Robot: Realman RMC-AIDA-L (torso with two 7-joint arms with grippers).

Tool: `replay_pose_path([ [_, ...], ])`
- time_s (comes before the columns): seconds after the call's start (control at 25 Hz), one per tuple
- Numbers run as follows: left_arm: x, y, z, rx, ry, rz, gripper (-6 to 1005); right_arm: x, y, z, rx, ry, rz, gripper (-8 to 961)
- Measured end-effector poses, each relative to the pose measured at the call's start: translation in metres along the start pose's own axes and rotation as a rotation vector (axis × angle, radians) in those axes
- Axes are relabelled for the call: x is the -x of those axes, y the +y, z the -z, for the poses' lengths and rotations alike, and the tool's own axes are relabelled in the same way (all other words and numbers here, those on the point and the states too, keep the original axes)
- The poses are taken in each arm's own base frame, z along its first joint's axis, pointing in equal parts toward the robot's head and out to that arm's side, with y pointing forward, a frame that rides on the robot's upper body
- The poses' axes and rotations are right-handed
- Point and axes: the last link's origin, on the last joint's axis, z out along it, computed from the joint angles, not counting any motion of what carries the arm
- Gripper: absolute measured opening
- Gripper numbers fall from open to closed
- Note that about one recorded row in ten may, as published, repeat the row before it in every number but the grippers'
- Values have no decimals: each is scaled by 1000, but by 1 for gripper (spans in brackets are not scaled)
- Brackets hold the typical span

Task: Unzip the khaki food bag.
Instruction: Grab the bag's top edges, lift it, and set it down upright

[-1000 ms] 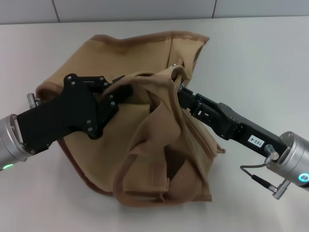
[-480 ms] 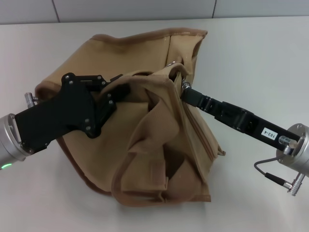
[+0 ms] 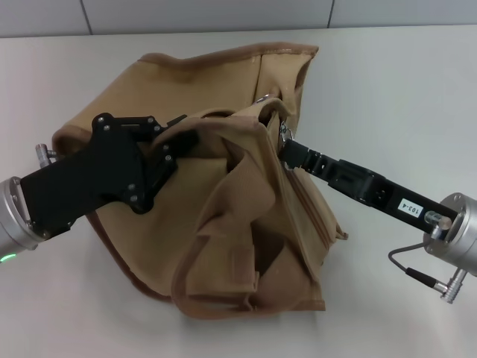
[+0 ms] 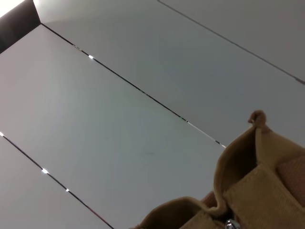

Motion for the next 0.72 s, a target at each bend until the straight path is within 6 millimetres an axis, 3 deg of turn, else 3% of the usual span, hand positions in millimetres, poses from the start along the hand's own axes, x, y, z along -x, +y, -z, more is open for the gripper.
replay_pose_path([
  [0.2, 0, 0, 1, -1, 2, -4, 57, -2, -4, 2, -36, 0, 6, 216],
  [0.44, 0, 1, 1, -2, 3, -7, 57, -3, -7, 3, -55, 3, 29, 36],
  [0.72, -1, 0, 3, -24, 17, -9, 57, -3, -8, 5, -65, 1, 41, 7],
])
